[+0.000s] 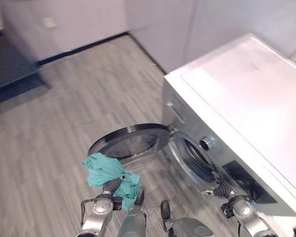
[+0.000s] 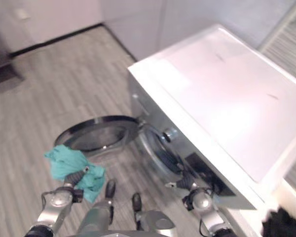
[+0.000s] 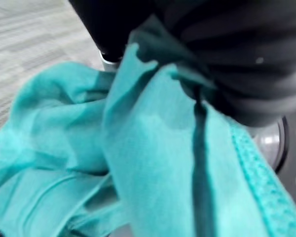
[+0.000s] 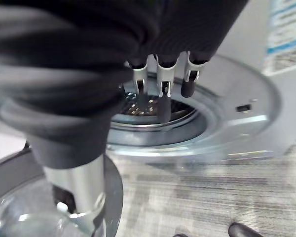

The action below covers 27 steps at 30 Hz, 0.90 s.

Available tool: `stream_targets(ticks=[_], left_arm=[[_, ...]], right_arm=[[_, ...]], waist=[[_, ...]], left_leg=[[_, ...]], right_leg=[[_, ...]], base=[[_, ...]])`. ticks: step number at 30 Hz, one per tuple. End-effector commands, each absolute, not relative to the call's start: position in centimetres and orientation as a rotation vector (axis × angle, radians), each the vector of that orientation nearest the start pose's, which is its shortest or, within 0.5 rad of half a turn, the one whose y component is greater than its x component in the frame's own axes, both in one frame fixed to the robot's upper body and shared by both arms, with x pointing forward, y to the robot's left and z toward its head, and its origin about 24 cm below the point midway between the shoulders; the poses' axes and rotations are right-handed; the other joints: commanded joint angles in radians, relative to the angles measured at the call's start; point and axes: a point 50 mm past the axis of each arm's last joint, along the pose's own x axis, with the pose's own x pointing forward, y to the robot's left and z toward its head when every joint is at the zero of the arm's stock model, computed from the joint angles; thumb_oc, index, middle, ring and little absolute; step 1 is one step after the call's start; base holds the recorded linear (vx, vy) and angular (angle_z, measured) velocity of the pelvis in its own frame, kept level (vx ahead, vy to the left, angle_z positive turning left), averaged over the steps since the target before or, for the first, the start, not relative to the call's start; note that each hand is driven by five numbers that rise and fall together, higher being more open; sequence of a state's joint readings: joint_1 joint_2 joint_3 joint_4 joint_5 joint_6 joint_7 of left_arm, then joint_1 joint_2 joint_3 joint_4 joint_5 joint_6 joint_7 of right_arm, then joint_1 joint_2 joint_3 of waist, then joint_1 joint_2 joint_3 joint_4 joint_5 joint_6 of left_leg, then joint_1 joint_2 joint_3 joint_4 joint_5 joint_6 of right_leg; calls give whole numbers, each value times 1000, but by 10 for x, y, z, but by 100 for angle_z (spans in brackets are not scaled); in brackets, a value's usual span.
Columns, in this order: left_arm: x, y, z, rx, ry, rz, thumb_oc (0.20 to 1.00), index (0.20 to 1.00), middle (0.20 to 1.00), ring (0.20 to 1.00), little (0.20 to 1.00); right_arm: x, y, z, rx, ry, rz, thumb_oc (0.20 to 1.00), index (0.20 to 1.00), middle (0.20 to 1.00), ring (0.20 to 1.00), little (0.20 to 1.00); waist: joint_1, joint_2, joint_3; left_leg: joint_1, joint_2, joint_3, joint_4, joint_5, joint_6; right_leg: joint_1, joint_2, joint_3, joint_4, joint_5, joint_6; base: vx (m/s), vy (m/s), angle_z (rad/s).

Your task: Grab the laundry basket,head to the washer,open it,put in the laundry and shut it.

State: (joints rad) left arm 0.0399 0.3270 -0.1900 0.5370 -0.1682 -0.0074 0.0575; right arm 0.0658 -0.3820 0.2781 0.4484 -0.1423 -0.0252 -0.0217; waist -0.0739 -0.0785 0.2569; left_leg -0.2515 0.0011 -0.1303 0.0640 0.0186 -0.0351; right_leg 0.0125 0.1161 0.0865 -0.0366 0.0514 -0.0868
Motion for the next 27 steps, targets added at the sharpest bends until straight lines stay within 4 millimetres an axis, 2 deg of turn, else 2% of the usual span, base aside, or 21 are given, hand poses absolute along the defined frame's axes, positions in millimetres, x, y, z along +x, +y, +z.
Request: stream_targets(ticks=[1, 3, 4, 5, 6, 7, 8, 10, 11, 12, 13, 14, 16, 17, 18, 19, 20, 21, 24, 27], left_arm=[[212, 215, -61, 308, 484, -42, 200, 200, 200, 200, 200], [215, 220, -56, 339, 464, -35, 200, 200, 200, 200, 200], [217, 222, -54, 349, 453, -28, 200, 200, 200, 200, 200], [222, 225, -48, 363, 426, -16, 200, 200, 200, 200, 200], [223, 225, -47, 371, 418, -14, 200, 200, 200, 200, 200], [223, 225, -46, 371, 418, -14, 200, 200, 200, 200, 200], [223, 229, -44, 370, 409, 7, 200, 200, 200, 200, 200], [221, 233, -42, 360, 399, 31, 200, 200, 200, 200, 200], [217, 232, -45, 347, 410, 34, 200, 200, 200, 200, 200], [217, 232, -45, 347, 410, 34, 200, 200, 200, 200, 200], [217, 230, -46, 324, 410, 39, 200, 200, 200, 200, 200], [218, 228, -46, 310, 407, 40, 200, 200, 200, 200, 200], [225, 225, -41, 280, 379, 52, 200, 200, 200, 200, 200], [232, 223, -35, 267, 349, 64, 200, 200, 200, 200, 200], [243, 213, -28, 237, 307, 60, 200, 200, 200, 200, 200], [256, 204, -17, 223, 250, 57, 200, 200, 200, 200, 200], [263, 202, -10, 224, 217, 58, 200, 200, 200, 200, 200], [286, 198, 14, 255, 122, 59, 200, 200, 200, 200, 200], [303, 196, 35, 286, 48, 72, 200, 200, 200, 200, 200], [323, 192, 63, 328, -44, 75, 200, 200, 200, 200, 200]], right_arm=[[207, -235, -52, -635, 470, 97, 1000, 1000, 1000, 1000, 1000], [209, -229, -54, -641, 470, 123, 1000, 1000, 1000, 1000, 1000], [210, -226, -54, -644, 464, 134, 1000, 1000, 1000, 1000, 1000], [215, -218, -53, -650, 447, 161, 1000, 1000, 1000, 1000, 1000], [216, -217, -52, -648, 438, 164, 1000, 1000, 1000, 1000, 1000], [216, -217, -52, -648, 438, 163, 1000, 1000, 1000, 1000, 1000], [219, -213, -50, -649, 421, 173, 1000, 1000, 1000, 1000, 1000], [220, -212, -48, -652, 407, 180, 1000, 1000, 1000, 1000, 1000], [219, -211, -49, -653, 413, 183, 1000, 1000, 1000, 1000, 1000], [219, -211, -49, -653, 413, 183, 1000, 1000, 1000, 1000, 1000], [218, -215, -49, -651, 418, 167, 1000, 1000, 1000, 1000, 1000], [219, -218, -47, -656, 415, 158, 1000, 1000, 1000, 1000, 1000], [224, -223, -42, -669, 400, 137, 1000, 1000, 1000, 1000, 1000], [230, -225, -36, -676, 375, 122, 1000, 1000, 1000, 1000, 1000], [238, -224, -29, -670, 340, 105, 1000, 1000, 1000, 1000, 1000], [245, -222, -23, -662, 306, 88, 1000, 1000, 1000, 1000, 1000], [249, -222, -18, -649, 287, 70, 1000, 1000, 1000, 1000, 1000], [258, -221, -6, -605, 235, 34, 1000, 1000, 1000, 1000, 1000], [264, -219, 4, -566, 194, 7, 1000, 1000, 1000, 1000, 1000], [272, -215, 20, -515, 123, -11, 1000, 1000, 1000, 1000, 1000]], waist=[[-9, -17, -6], [-9, -22, -3], [-4, -24, -5], [17, -22, -3], [19, -19, -4], [20, -19, -3], [32, -10, -10], [45, -6, -15], [49, -12, -19], [50, -11, -19], [43, -16, -17], [42, -14, -14], [34, -11, 20], [39, -11, 48], [55, -4, 85], [49, -4, 126], [31, 4, 131], [7, -3, 165], [-14, -1, 153], [-45, 7, 164]], left_leg=[[92, 29, 96, 36, -57, -13], [113, 37, 175, 28, -72, 3], [126, 42, 214, 18, -74, 9], [170, 57, 295, -1, -85, 17], [180, 63, 320, -7, -85, 18], [182, 62, 320, -8, -85, 18], [218, 77, 377, -17, -108, 17], [233, 85, 439, -18, -114, 20], [239, 84, 473, 0, -125, 18], [239, 84, 473, 1, -125, 18], [210, 87, 488, 57, -139, 13], [189, 97, 493, 86, -144, 9], [113, 142, 490, 189, -158, -2], [56, 160, 447, 255, -163, -10], [-12, 126, 320, 304, -158, -23], [-91, 98, 234, 348, -175, -24], [-96, 107, 245, 330, -188, -14], [-206, 107, 277, 424, -220, 9], [-347, 130, 316, 566, -271, 43], [-460, 150, 339, 674, -307, 58]], right_leg=[[-144, -137, -36, 189, -139, 182], [-172, -145, -31, 210, -125, 200], [-190, -157, -55, 223, -112, 207], [-198, -211, -217, 247, -112, 211], [-195, -230, -277, 254, -118, 205], [-194, -230, -277, 255, -119, 205], [-170, -265, -401, 286, -155, 201], [-149, -298, -482, 308, -162, 200], [-133, -302, -503, 270, -154, 201], [-133, -302, -503, 269, -154, 201], [-127, -283, -456, 225, -157, 199], [-136, -277, -448, 216, -158, 196], [-173, -272, -429, 223, -159, 181], [-207, -265, -414, 240, -168, 171], [-251, -250, -388, 270, -177, 156], [-326, -243, -355, 330, -186, 154], [-376, -240, -341, 362, -194, 157], [-514, -257, -310, 476, -205, 158], [-669, -267, -266, 599, -239, 136], [-803, -276, -230, 707, -263, 122]], base=[[20, 280, -116], [17, 209, -185], [34, 194, -187], [30, 153, -155], [27, 99, -131], [67, 79, -210], [70, 62, -164], [26, 8, -105], [-5, -52, -120], [15, -124, -133], [-19, -117, -44], [-94, -178, -31], [-179, -137, -19], [-264, -110, -10], [-360, -88, -35], [-318, -8, -63], [-385, 119, -90], [-266, 167, -63], [-161, 146, -34], [-119, 99, -54]])
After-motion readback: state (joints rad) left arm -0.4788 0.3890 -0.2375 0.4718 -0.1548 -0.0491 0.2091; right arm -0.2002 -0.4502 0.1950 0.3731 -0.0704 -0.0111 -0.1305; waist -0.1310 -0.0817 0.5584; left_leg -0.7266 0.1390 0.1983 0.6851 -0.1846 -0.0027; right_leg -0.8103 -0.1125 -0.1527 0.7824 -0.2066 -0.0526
